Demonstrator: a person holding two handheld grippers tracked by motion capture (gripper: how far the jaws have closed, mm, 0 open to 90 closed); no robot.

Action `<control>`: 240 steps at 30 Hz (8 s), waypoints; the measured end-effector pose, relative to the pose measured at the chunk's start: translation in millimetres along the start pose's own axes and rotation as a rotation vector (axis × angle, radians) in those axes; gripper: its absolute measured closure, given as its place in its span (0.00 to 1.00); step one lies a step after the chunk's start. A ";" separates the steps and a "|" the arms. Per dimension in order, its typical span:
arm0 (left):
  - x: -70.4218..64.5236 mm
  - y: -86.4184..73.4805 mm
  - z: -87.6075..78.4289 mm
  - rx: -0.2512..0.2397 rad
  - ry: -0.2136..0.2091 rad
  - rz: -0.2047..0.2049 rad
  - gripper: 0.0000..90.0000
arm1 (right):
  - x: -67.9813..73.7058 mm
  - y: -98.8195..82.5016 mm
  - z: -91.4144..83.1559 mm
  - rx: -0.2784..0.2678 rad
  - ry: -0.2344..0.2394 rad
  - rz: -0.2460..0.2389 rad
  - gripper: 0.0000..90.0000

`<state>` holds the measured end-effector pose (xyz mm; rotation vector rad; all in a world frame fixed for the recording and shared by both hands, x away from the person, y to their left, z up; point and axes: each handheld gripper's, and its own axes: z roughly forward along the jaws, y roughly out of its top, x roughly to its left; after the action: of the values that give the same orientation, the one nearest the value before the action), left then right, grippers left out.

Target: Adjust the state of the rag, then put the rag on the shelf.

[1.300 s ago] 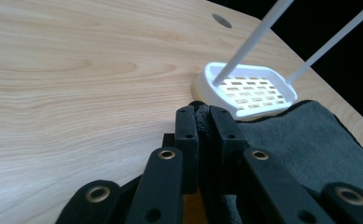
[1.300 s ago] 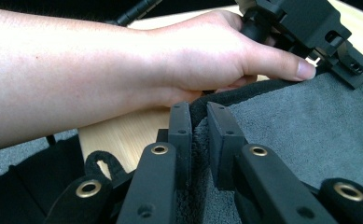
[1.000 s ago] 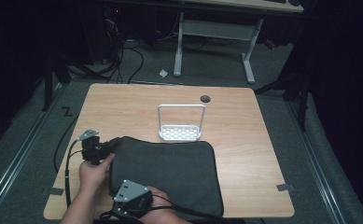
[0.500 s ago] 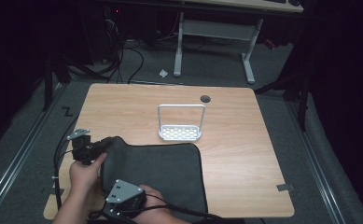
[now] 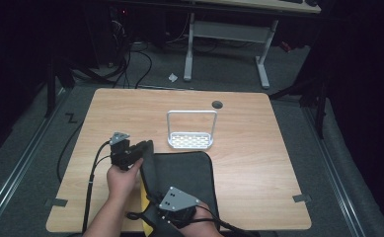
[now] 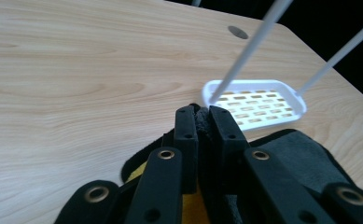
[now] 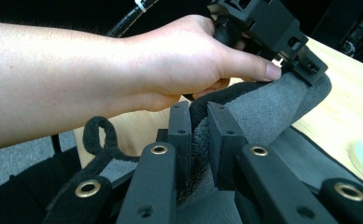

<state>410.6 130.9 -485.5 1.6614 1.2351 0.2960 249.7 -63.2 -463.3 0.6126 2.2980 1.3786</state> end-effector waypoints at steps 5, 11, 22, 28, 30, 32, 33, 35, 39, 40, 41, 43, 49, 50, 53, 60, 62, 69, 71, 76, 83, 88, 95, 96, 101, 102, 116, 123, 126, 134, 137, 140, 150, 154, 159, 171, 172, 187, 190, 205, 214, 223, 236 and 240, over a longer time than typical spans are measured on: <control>-21.6 2.0 13.0 0.011 -0.013 0.027 0.91 | -8.4 -14.0 -16.6 0.002 -0.030 0.011 0.90; -46.4 2.0 29.1 0.031 -0.038 0.058 0.91 | -22.8 -31.3 -34.1 0.014 -0.063 0.049 0.90; -72.9 5.6 51.0 0.064 -0.075 0.077 0.91 | -33.1 -51.9 -57.8 0.047 -0.113 0.055 0.90; -87.1 5.6 58.5 0.069 -0.102 0.085 0.91 | -39.2 -63.0 -74.0 0.059 -0.149 0.064 0.90; -90.7 3.7 62.3 0.079 -0.111 0.081 0.91 | -41.4 -66.7 -77.8 0.064 -0.156 0.074 0.90; -94.8 1.8 66.5 0.092 -0.116 0.087 0.91 | -42.4 -69.9 -81.0 0.075 -0.165 0.074 0.90; -96.6 1.2 67.9 0.095 -0.115 0.095 0.91 | -42.0 -71.2 -82.2 0.083 -0.172 0.068 0.90; -100.7 0.3 71.8 0.102 -0.118 0.101 0.91 | -41.7 -73.4 -84.2 0.089 -0.178 0.065 0.89; -106.1 -1.2 81.8 0.120 -0.115 0.104 0.91 | -42.9 -78.8 -87.1 0.107 -0.180 0.078 0.89; -107.1 -1.7 84.9 0.127 -0.114 0.107 0.91 | -43.4 -79.9 -87.3 0.112 -0.180 0.080 0.89; -108.1 -2.2 88.0 0.132 -0.112 0.108 0.91 | -44.3 -81.5 -87.4 0.121 -0.186 0.077 0.89; -109.4 -3.3 94.2 0.140 -0.108 0.104 0.91 | -48.4 -85.0 -87.5 0.139 -0.196 0.083 0.89; -117.4 -8.9 111.3 0.159 -0.128 0.092 0.88 | -56.5 -87.3 -92.8 0.134 -0.199 0.119 0.82; -119.4 -9.5 113.4 0.160 -0.146 0.095 0.86 | -57.8 -86.4 -94.7 0.125 -0.205 0.126 0.80; -126.1 -10.9 116.4 0.153 -0.192 0.086 0.74 | -64.7 -84.6 -101.3 0.091 -0.233 0.153 0.77; -134.8 -9.8 112.5 0.130 -0.272 0.078 0.60 | -74.2 -87.0 -108.1 0.075 -0.265 0.178 0.77; -136.1 -7.6 107.0 0.114 -0.282 0.087 0.58 | -75.3 -87.7 -107.3 0.079 -0.266 0.179 0.77; -118.6 -7.8 72.2 0.078 -0.241 0.166 0.59 | -81.5 -92.1 -103.4 0.103 -0.270 0.189 0.78; -105.6 -12.7 58.2 0.082 -0.214 0.184 0.59 | -83.9 -93.8 -101.3 0.113 -0.269 0.196 0.78; -77.7 -34.0 30.5 0.121 -0.190 0.196 0.61 | -87.7 -97.2 -93.1 0.150 -0.274 0.217 0.77; -64.8 -61.5 6.3 0.179 -0.198 0.238 0.55 | -103.6 -100.7 -76.2 0.193 -0.307 0.243 0.77; -69.4 -71.3 8.9 0.226 -0.157 0.317 0.69 | -126.5 -93.9 -55.1 0.214 -0.312 0.264 0.79; -71.4 -80.2 8.2 0.260 -0.143 0.353 0.73 | -138.9 -102.0 -29.0 0.315 -0.308 0.261 0.79; -71.7 -81.6 6.0 0.262 -0.148 0.351 0.73 | -137.6 -102.1 -29.7 0.317 -0.305 0.252 0.78; -78.0 -90.3 -8.3 0.289 -0.169 0.369 0.72 | -122.4 -106.1 -41.2 0.314 -0.265 0.248 0.75; -80.0 -92.5 -11.3 0.291 -0.172 0.375 0.72 | -119.3 -107.3 -44.8 0.312 -0.253 0.247 0.74; -54.2 -66.6 -11.7 0.180 -0.118 0.273 0.58 | -115.1 -109.5 -49.1 0.304 -0.207 0.258 0.72; -41.7 -55.3 5.4 0.177 -0.083 0.218 0.46 | -115.3 -109.1 -48.8 0.308 -0.204 0.257 0.72; -39.5 -51.5 14.1 0.180 -0.072 0.198 0.43 | -115.7 -109.0 -48.2 0.306 -0.202 0.252 0.72; -31.7 -44.5 36.0 0.219 -0.074 0.128 0.44 | -116.3 -109.1 -47.9 0.305 -0.197 0.252 0.72; -32.4 -45.5 40.3 0.243 -0.096 0.110 0.54 | -117.1 -109.2 -48.1 0.305 -0.192 0.251 0.72; -35.8 -48.6 40.9 0.243 -0.072 0.136 0.65 | -117.1 -109.3 -48.1 0.304 -0.191 0.248 0.72; -35.9 -56.2 39.6 0.215 -0.100 0.150 0.87 | -133.6 -97.6 -43.1 0.235 -0.256 0.262 0.65; -33.4 -56.2 39.3 0.216 -0.115 0.126 0.86 | -155.1 -88.2 -27.2 0.237 -0.300 0.280 0.58; -31.8 -56.4 38.6 0.216 -0.127 0.114 0.84 | -167.5 -93.1 -4.2 0.309 -0.283 0.326 0.54; -31.6 -56.6 38.3 0.215 -0.128 0.107 0.83 | -168.3 -97.0 -2.6 0.295 -0.272 0.371 0.60; -31.6 -56.6 38.3 0.215 -0.128 0.107 0.83 | -168.0 -97.2 -2.7 0.289 -0.263 0.370 0.64; -32.2 -56.9 37.0 0.206 -0.116 0.115 0.85 | -159.6 -92.9 -1.2 0.287 -0.231 0.344 0.87; -33.5 -56.2 36.0 0.194 -0.104 0.130 0.88 | -159.1 -89.7 -4.7 0.258 -0.241 0.344 0.87; -49.1 -40.4 4.5 0.019 -0.124 0.179 0.91 | -148.0 -67.7 -26.3 0.126 -0.279 0.289 0.87; -60.2 -20.8 -11.6 -0.046 -0.123 0.219 0.91 | -145.9 -46.8 -42.8 0.040 -0.313 0.234 0.87; -71.1 3.1 -24.2 -0.121 -0.128 0.241 0.92 | -151.8 -26.8 -53.1 -0.023 -0.336 0.237 0.87; -88.3 37.4 -40.8 -0.215 -0.116 0.290 0.93 | -155.1 2.4 -70.3 -0.104 -0.379 0.221 0.87; -93.3 50.0 -45.6 -0.257 -0.112 0.314 0.93 | -158.7 13.6 -77.0 -0.141 -0.388 0.206 0.87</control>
<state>366.7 80.8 -391.4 1.6188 0.8136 0.5237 342.2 -200.3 -400.7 0.9955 1.8569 1.3567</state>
